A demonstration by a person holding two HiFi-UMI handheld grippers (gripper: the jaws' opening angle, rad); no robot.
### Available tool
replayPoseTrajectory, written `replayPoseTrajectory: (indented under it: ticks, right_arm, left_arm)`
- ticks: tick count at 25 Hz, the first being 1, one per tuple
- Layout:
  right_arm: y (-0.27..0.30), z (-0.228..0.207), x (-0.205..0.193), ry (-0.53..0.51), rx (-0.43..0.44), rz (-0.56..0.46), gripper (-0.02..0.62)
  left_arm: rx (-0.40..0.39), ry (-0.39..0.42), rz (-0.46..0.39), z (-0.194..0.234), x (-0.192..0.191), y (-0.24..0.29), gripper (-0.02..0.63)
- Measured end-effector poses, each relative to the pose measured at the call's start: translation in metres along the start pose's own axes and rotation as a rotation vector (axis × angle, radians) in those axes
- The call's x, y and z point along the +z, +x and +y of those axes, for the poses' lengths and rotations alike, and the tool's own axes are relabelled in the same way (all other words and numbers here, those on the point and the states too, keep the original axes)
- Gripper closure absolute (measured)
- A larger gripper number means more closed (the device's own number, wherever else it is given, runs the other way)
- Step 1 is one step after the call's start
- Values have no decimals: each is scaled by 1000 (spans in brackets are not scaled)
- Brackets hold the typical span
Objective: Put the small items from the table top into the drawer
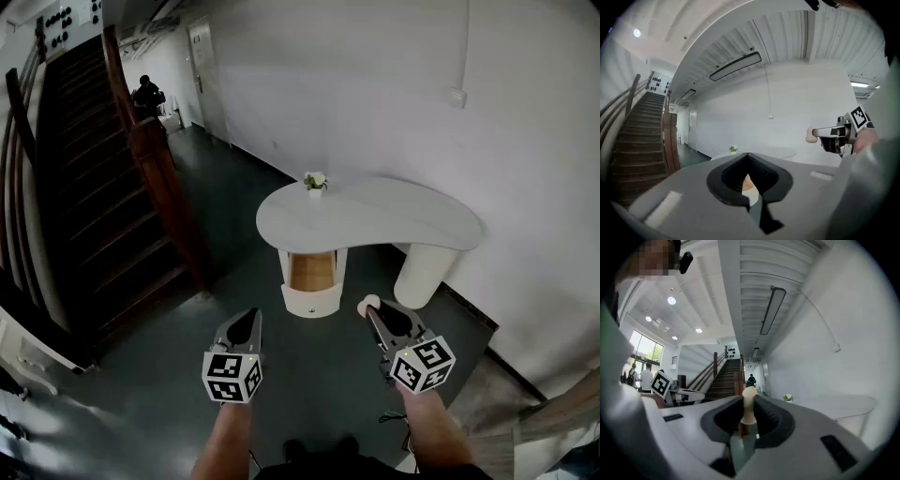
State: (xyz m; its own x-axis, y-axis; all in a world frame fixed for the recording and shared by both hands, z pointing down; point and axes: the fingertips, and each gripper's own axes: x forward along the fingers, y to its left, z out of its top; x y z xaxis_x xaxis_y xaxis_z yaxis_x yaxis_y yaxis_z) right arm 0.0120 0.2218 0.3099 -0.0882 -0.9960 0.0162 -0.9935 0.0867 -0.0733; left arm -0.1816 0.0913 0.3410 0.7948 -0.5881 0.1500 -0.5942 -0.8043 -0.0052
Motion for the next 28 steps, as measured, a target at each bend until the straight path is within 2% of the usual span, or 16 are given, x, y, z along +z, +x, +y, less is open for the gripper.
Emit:
replayPoseTrajectory:
  ticks: [12,16,22,28]
  right_arm:
    - [-36,-20,2,-15,-9,-24,514]
    - [-52,-36,3,-12,-20,-34,509]
    - [-62,-55,-6,35,-28,-22,509]
    - [-40,-64,-20,62,3,16,509]
  left_arm:
    - [-10,18,2,-38,1,2,606]
    - [-29,51,12,-61,-3,4,606]
    - [-8,9,13,-69,-7,6,606]
    - [14,-38,19,-57,-16,29,606]
